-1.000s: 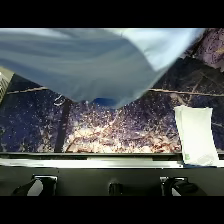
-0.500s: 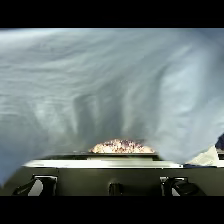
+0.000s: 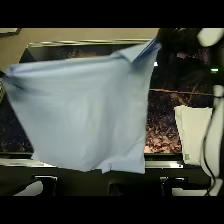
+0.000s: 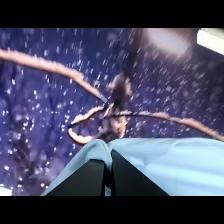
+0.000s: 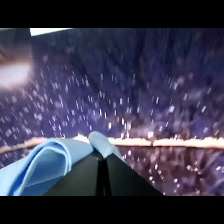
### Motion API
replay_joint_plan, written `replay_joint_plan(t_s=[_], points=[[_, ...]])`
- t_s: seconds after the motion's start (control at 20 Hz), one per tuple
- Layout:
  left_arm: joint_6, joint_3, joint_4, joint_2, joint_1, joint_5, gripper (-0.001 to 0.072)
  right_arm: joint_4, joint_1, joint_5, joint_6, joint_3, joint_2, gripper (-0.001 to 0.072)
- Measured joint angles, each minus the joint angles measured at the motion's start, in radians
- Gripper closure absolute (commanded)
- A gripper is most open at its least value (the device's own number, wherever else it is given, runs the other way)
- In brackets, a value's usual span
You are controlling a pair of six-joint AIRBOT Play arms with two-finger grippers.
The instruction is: Fold the clothes and pants, and hang the long-sleeved shirts on hangers.
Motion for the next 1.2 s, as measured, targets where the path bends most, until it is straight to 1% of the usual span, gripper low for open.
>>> replay_joint_plan(t_s=[0.2, 0.3, 0.35, 0.4, 0.45, 0.5, 0.55, 0.65, 0.75, 0.85, 0.95, 1.05, 1.2], points=[[0.01, -0.055, 0.042, -0.261, -0.068, 0.164, 0.0692, 0.085, 0.0, -0.047, 0.034, -0.077, -0.224, 0.0673], [0.013, -0.064, 0.049, -0.356, -0.095, 0.24, 0.0688, 0.118, 0.0, -0.062, 0.042, -0.093, -0.307, 0.0587], [0.013, -0.067, 0.05, -0.391, -0.106, 0.265, 0.0658, 0.127, -0.001, -0.07, 0.044, -0.098, -0.336, 0.0548], [0.014, -0.069, 0.051, -0.422, -0.116, 0.289, 0.0511, 0.143, -0.001, -0.077, 0.046, -0.101, -0.36, 0.0468], [0.014, -0.071, 0.047, -0.443, -0.123, 0.303, 0.0278, 0.157, -0.001, -0.08, 0.051, -0.103, -0.376, 0.0332], [0.014, -0.071, 0.037, -0.458, -0.127, 0.308, 0.0122, 0.169, -0.001, -0.08, 0.051, -0.103, -0.386, 0.0261], [0.015, -0.067, 0.028, -0.467, -0.127, 0.306, 0.0076, 0.18, -0.001, -0.073, 0.046, -0.1, -0.391, 0.0257], [0.016, -0.039, 0.018, -0.471, -0.11, 0.26, 0.0075, 0.196, -0.008, -0.022, -0.013, -0.092, -0.376, 0.0242], [0.032, -0.007, 0.011, -0.45, -0.072, 0.177, 0.0075, 0.201, -0.024, 0.059, -0.112, -0.089, -0.327, 0.0242], [0.047, -0.001, -0.001, -0.398, -0.012, 0.1, 0.0075, 0.19, -0.055, 0.154, -0.222, -0.107, -0.248, 0.0243], [0.059, -0.04, -0.017, -0.319, 0.061, 0.047, 0.0076, 0.192, -0.109, 0.219, -0.306, -0.186, -0.141, 0.0242], [0.07, -0.133, -0.035, -0.224, 0.135, 0.014, 0.0077, 0.242, -0.18, 0.239, -0.369, -0.359, -0.006, 0.0241], [0.077, -0.331, -0.069, -0.082, 0.231, 0.003, 0.0091, 0.388, -0.266, 0.211, -0.439, -0.76, 0.232, 0.0234]])
